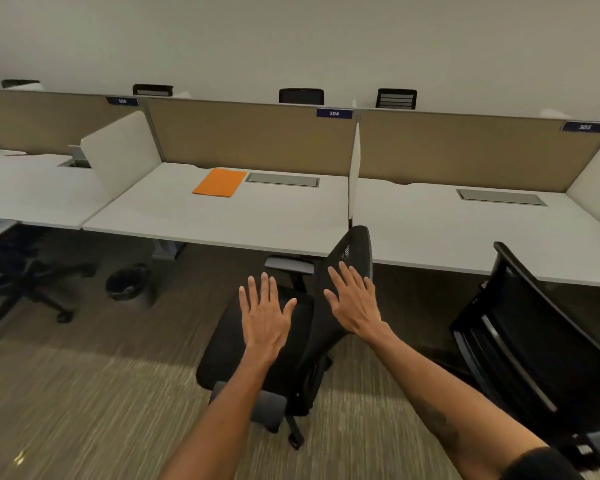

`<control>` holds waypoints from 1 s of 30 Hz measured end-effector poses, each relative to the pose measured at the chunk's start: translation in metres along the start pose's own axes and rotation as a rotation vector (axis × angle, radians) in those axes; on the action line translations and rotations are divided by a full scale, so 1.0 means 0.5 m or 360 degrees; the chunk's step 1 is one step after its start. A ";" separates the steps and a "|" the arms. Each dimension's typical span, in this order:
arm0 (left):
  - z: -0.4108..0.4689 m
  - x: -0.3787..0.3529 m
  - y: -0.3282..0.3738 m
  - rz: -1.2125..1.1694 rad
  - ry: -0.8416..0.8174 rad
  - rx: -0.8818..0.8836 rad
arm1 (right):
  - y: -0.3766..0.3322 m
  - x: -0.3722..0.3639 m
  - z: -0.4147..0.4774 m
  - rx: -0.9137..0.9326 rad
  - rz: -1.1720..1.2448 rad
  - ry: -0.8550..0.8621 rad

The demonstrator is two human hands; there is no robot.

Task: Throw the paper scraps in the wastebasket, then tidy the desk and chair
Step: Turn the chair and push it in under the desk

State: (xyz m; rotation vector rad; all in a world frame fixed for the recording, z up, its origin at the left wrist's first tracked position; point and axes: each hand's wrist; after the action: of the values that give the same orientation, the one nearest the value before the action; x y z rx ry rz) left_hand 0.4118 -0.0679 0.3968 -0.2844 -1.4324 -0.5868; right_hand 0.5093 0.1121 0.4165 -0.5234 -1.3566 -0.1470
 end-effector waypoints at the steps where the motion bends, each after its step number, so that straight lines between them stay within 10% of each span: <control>1: -0.006 0.000 0.011 -0.0006 -0.0015 0.0007 | 0.010 0.003 -0.007 -0.0003 0.0002 -0.0007; 30: 0.123 -0.116 0.428 -0.0155 -0.0152 0.0363 | 0.364 0.032 0.238 0.0466 0.0017 -0.0447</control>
State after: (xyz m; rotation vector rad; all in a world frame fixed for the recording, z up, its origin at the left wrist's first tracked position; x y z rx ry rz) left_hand 0.4732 0.1535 0.3825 -0.0628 -1.5969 -0.4877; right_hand 0.4788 0.3271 0.3962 -0.3112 -1.6158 0.1385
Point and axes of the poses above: each hand's wrist, its own z-axis towards the middle knuckle, its own x-axis out of the back of the hand, y = z × x, and after that the axes turned 2 degrees about x, right-handed
